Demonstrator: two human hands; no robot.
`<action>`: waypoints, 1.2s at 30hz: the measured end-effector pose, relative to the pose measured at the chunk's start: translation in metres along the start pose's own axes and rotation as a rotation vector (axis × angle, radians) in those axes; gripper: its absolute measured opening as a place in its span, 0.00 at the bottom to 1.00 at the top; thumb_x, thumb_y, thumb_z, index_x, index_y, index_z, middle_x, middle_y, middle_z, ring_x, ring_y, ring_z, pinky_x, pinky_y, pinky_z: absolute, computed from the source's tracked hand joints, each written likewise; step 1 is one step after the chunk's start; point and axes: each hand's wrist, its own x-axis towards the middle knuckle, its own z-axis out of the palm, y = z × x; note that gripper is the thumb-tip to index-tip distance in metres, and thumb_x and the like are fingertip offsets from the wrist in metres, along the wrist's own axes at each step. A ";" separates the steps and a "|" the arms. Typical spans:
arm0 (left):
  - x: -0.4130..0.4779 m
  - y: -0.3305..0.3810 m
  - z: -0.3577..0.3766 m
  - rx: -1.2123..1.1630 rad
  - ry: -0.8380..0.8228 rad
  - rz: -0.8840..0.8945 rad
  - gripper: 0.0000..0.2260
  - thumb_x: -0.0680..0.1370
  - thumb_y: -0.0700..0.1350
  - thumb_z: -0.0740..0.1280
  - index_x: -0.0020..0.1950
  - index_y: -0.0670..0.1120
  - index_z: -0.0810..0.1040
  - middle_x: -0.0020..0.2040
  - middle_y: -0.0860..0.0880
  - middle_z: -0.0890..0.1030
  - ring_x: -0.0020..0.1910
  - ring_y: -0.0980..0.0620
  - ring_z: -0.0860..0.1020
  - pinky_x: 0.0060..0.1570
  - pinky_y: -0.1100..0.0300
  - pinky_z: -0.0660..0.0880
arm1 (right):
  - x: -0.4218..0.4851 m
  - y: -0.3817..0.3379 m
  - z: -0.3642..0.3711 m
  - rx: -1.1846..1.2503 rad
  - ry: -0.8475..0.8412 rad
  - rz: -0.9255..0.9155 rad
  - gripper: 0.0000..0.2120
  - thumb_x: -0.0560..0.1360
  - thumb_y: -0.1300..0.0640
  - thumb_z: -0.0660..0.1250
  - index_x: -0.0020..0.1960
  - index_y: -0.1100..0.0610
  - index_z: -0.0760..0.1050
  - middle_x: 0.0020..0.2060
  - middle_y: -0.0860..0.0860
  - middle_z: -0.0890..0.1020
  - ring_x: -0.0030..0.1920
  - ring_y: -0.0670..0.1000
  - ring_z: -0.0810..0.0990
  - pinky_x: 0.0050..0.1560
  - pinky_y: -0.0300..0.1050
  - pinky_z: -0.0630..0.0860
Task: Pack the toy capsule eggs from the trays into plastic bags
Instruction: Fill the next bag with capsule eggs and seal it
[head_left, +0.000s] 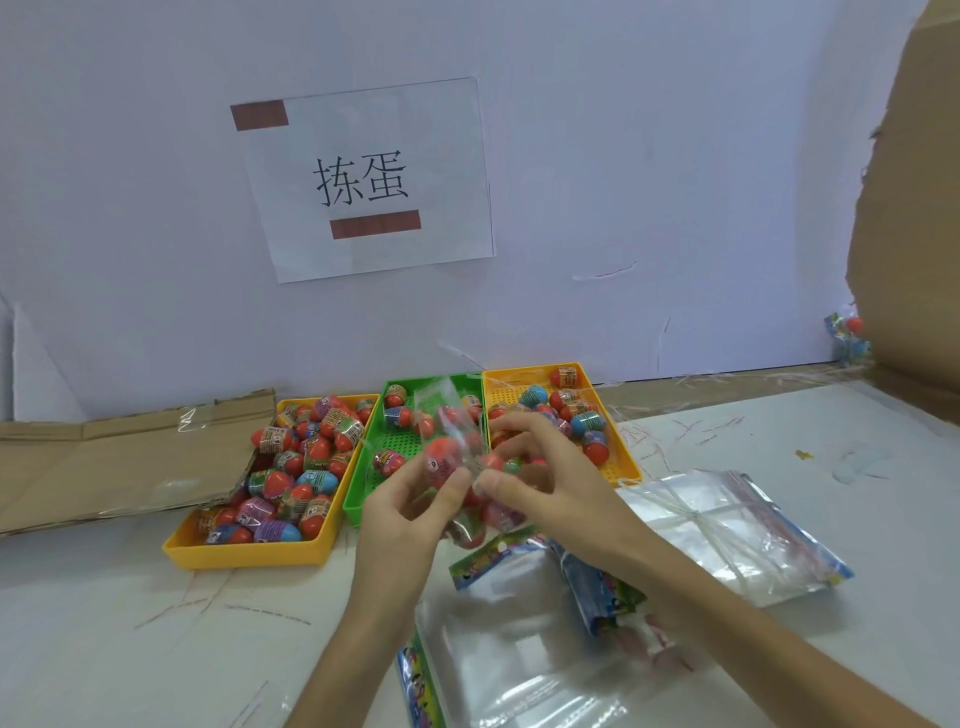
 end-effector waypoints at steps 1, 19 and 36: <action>-0.001 0.001 0.001 0.005 0.002 0.021 0.18 0.73 0.51 0.72 0.63 0.53 0.81 0.51 0.50 0.87 0.51 0.50 0.86 0.47 0.55 0.84 | 0.000 0.000 0.000 -0.014 -0.015 0.000 0.15 0.75 0.46 0.74 0.60 0.41 0.77 0.49 0.40 0.81 0.46 0.46 0.84 0.44 0.43 0.83; 0.001 0.004 0.001 -0.177 -0.030 -0.049 0.24 0.70 0.50 0.80 0.65 0.52 0.80 0.57 0.48 0.86 0.58 0.47 0.84 0.50 0.59 0.81 | -0.002 -0.006 0.000 0.104 0.102 -0.087 0.05 0.75 0.58 0.75 0.46 0.49 0.82 0.43 0.48 0.86 0.41 0.53 0.87 0.41 0.51 0.85; -0.006 0.008 0.010 0.039 -0.150 -0.067 0.22 0.66 0.49 0.79 0.60 0.52 0.81 0.51 0.56 0.85 0.48 0.52 0.86 0.44 0.60 0.82 | 0.001 -0.007 -0.002 0.138 0.249 -0.171 0.09 0.71 0.51 0.77 0.50 0.44 0.82 0.47 0.47 0.86 0.48 0.51 0.86 0.48 0.46 0.83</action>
